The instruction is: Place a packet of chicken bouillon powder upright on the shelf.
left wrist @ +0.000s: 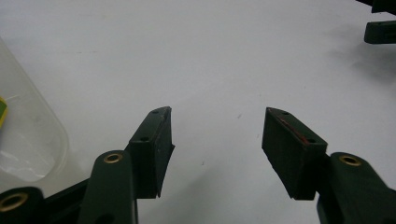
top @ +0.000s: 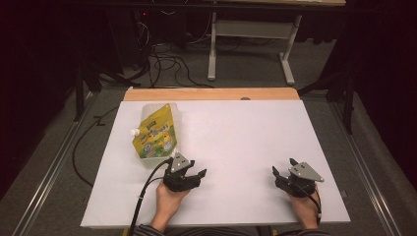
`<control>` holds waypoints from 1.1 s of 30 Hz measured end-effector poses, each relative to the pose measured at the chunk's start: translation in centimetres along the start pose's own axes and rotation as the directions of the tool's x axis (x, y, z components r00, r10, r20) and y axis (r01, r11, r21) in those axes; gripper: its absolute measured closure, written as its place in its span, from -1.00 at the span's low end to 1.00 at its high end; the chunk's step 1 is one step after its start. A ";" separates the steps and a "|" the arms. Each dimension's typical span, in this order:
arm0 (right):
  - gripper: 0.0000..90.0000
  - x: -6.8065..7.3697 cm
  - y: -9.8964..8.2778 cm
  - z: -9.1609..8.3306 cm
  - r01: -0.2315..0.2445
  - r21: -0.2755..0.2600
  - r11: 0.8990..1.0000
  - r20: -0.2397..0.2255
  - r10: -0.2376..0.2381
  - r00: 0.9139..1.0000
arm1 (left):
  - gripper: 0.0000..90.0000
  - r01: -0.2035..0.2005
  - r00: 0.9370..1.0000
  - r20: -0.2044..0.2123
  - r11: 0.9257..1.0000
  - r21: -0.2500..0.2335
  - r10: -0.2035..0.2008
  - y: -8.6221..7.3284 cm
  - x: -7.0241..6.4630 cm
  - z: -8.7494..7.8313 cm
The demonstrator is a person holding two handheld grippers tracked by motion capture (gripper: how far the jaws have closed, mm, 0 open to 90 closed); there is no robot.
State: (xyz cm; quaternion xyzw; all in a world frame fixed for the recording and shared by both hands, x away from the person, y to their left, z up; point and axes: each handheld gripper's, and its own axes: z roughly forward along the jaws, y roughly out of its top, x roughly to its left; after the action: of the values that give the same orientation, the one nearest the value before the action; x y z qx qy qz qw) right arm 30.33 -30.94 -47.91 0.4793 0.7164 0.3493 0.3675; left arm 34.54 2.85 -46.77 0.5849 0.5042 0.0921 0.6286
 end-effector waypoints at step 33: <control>-0.31 0.0 0.0 0.1 0.012 0.001 1.000 0.000 -0.012 1.000 | -0.15 -0.021 1.000 0.019 0.999 -0.025 0.021 -1.6 0.1 1.7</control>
State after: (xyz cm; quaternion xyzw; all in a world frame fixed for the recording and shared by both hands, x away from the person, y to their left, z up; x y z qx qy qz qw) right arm 30.37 -30.90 -47.94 0.4751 0.7194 0.3467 0.3696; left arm 35.08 1.29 -48.49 0.5831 0.4909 0.0994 0.6397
